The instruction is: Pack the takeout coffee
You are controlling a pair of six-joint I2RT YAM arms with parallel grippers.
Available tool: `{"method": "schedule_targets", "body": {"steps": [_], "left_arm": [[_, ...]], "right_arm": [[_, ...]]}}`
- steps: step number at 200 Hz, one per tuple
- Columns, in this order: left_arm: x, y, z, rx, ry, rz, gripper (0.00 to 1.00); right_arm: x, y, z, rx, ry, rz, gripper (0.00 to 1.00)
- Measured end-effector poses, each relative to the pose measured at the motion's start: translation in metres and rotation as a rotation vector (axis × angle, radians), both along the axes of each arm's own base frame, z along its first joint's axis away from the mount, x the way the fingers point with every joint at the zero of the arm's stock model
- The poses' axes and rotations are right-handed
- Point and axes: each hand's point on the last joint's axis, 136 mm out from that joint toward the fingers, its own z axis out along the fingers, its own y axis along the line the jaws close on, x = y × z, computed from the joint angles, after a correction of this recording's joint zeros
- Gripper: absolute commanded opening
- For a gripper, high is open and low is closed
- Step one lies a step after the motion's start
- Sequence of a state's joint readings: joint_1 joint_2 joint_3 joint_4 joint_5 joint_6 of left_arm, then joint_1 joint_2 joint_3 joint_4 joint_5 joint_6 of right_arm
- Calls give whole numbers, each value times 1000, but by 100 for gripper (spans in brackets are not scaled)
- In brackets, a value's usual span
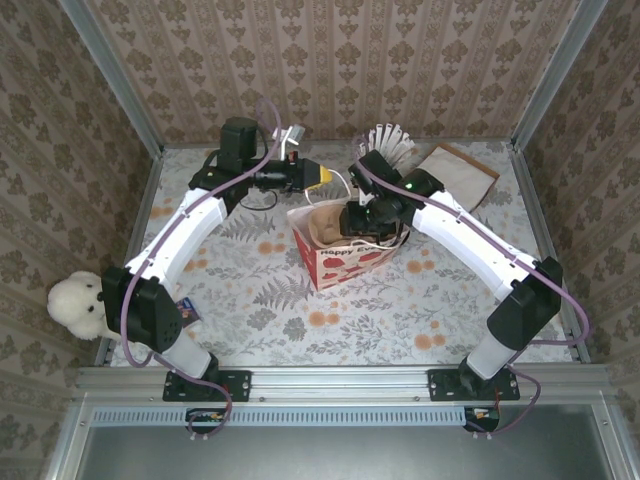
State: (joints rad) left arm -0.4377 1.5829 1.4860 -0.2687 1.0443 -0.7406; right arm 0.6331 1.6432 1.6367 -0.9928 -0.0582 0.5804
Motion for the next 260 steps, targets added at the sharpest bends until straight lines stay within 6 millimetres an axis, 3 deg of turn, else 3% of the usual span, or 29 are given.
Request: {"method": "schedule_targets", "body": {"steps": [74,99,162,218,260], "left_arm": [[3,1,0,9,3,20,0],[16,5,-4,31,35,98,0],[48,17,-6,46,65,274,0],[52,13,-1,26,45,282,0],[50,4,-6,24,45,257,0]], "right_arm": [[4,-4,-12,-87,-61,13,44],[2,4,-23,-106,-93,84,44],[-3,8,-24,-157,-140,231,45],[-11,8,-26,-178,-107,300,45],[-11,17,-41,-202,-6,350,45]]}}
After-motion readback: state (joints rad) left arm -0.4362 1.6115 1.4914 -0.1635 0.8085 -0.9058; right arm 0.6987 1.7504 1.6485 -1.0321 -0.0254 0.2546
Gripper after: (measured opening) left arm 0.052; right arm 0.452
